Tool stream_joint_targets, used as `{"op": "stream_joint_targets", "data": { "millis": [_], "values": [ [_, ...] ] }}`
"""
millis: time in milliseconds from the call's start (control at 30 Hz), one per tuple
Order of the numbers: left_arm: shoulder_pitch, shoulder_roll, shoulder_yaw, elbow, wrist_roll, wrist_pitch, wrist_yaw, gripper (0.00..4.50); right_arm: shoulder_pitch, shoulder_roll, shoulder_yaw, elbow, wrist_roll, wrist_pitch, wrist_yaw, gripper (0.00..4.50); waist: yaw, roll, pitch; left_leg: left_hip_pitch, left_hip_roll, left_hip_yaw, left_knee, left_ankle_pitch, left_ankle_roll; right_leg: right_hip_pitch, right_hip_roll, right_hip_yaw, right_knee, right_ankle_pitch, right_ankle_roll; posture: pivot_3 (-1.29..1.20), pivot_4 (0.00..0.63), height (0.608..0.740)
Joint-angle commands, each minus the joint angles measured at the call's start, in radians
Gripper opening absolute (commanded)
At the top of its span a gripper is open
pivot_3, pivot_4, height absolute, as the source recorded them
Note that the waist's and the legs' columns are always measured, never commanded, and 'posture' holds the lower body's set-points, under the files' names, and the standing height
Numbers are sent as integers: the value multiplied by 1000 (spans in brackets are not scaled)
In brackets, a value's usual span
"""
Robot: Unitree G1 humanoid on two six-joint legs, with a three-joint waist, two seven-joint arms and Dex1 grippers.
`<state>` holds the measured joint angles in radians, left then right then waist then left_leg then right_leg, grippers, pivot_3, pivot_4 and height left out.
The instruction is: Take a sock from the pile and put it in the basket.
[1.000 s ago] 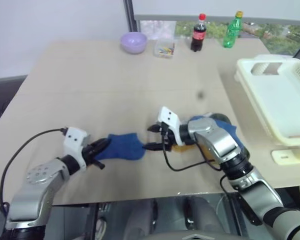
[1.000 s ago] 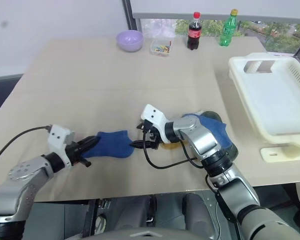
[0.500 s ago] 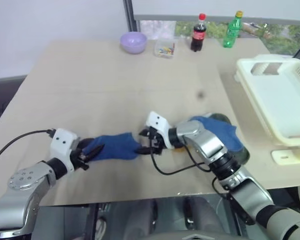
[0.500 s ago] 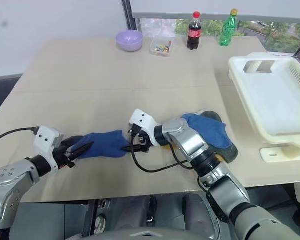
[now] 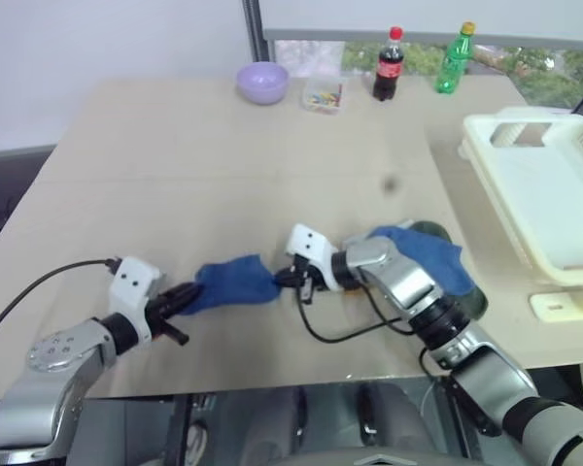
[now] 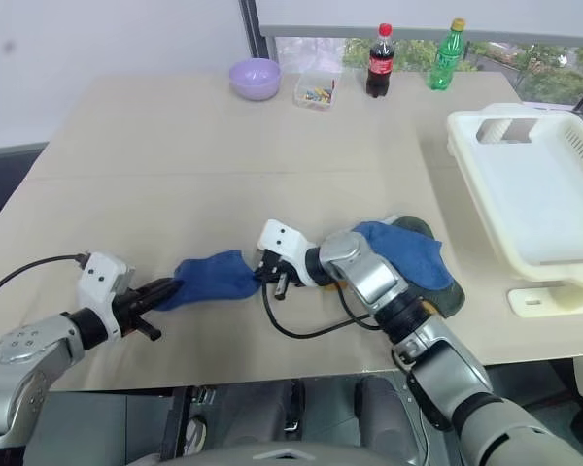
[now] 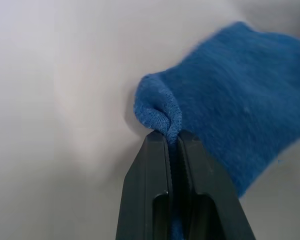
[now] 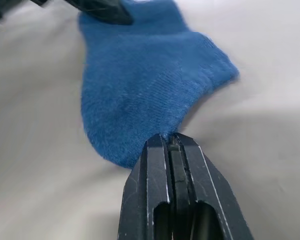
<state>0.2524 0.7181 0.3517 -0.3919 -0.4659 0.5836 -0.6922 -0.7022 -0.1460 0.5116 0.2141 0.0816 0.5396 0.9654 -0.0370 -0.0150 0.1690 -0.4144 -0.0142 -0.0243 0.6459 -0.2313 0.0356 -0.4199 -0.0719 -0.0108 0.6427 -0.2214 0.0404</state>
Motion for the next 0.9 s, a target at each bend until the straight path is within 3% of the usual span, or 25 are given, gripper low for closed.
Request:
{"op": "stream_joint_targets", "data": {
  "millis": [33,333,367,467,633,667,900],
  "values": [
    [20,-6,25,-70,-28,19,4,16,15,-23,6,-64,4,27,20,0,0,0,0,0,0,0,0,0,0,0,0,0,0,0,0,0,150,740],
    [17,-2,-13,-71,-11,21,12,16,26,-97,13,-106,-4,45,47,0,3,0,0,0,0,0,0,2,3,0,0,0,0,0,0,0,150,740],
    [26,13,-16,-61,9,7,3,378,29,-100,9,-108,2,37,51,0,3,0,0,0,0,0,0,2,3,0,0,0,0,0,0,0,150,740],
    [26,43,-18,-13,70,-41,1,1485,34,-97,-1,-117,15,46,44,910,2,0,0,0,0,0,0,2,3,0,1,0,0,0,0,0,150,740],
    [-58,53,14,100,137,-124,41,4127,57,-100,-3,-144,-5,47,-2,3510,3,0,0,1,1,-1,0,2,2,0,2,-1,1,-1,-2,0,150,740],
    [-70,47,20,103,121,-125,29,4466,62,-103,-14,-153,-3,42,-8,3520,3,0,0,1,1,-1,0,2,2,0,2,-1,1,-1,-2,0,150,740],
    [-82,8,70,30,-25,-98,-46,4466,95,-159,-174,-335,87,86,-45,3520,8,0,0,-2,0,-1,1,2,2,0,0,-1,1,0,0,0,150,740]
  ]
}}
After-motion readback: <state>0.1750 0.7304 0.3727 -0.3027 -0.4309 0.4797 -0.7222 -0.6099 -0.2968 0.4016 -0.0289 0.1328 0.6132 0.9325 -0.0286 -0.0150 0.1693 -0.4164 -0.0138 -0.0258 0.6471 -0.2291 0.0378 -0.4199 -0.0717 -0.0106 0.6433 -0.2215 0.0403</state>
